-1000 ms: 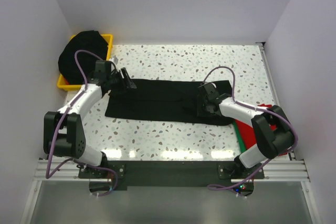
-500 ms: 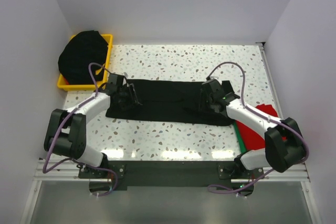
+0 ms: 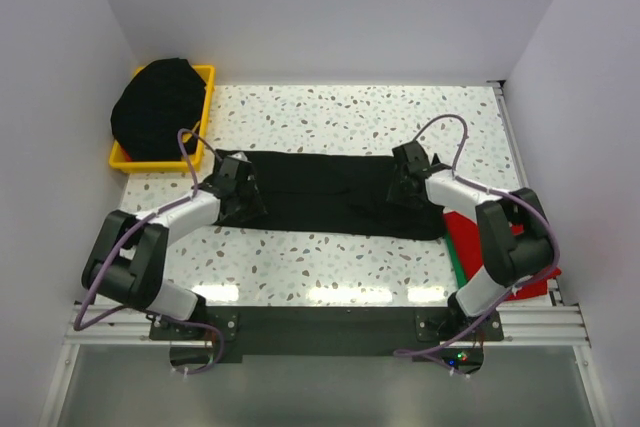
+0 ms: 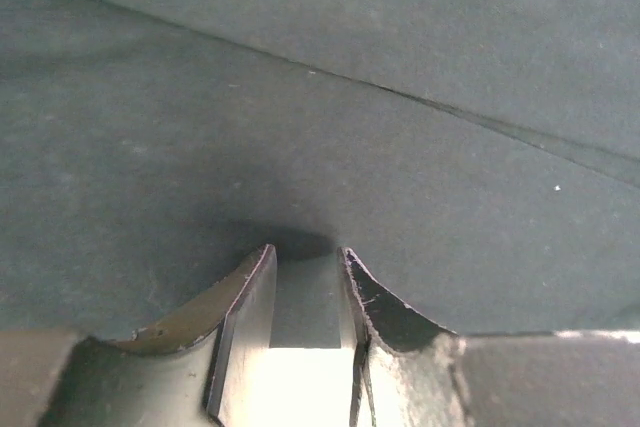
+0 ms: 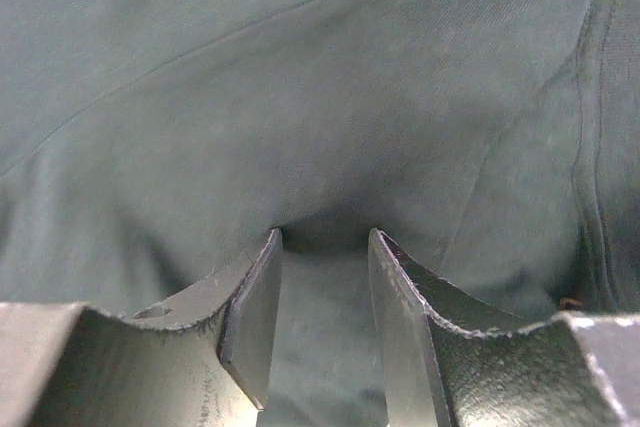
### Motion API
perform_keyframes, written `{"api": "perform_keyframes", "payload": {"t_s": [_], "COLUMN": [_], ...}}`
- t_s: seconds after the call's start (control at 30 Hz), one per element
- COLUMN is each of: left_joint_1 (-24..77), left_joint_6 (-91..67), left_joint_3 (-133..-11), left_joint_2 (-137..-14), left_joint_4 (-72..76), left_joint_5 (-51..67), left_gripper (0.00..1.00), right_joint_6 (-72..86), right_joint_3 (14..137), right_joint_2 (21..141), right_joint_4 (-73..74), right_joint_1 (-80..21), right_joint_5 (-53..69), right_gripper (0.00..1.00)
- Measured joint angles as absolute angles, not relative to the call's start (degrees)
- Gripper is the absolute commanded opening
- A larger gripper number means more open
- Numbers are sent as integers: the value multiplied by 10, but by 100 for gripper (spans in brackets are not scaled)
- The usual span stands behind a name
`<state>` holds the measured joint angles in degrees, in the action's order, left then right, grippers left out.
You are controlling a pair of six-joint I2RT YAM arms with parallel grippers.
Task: Fold and stack the t-shirts
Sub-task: Fold the tshirt
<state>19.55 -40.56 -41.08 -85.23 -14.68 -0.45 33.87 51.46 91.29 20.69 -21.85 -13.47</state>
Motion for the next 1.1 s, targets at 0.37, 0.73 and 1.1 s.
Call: {"api": "perform_keyframes", "payload": {"t_s": [0.37,0.73,1.1], "left_joint_1": [224,331,477], "left_joint_6": [-416,-458,-491], "left_joint_3": [-370,-361,-460], "left_joint_2": [-814,-802,-891], "left_joint_4": [-129,-134,-167], "left_joint_5": [-50,-57,-43], "left_gripper": [35,34,35], "right_joint_6": [333,248,142], "right_joint_3": [655,942,1268], "right_joint_2": [1053,1247,1441], "right_joint_4": [202,279,357], "right_joint_1": [-197,-196,-196], "right_joint_5": [-125,-128,-130], "right_gripper": [43,44,48]}}
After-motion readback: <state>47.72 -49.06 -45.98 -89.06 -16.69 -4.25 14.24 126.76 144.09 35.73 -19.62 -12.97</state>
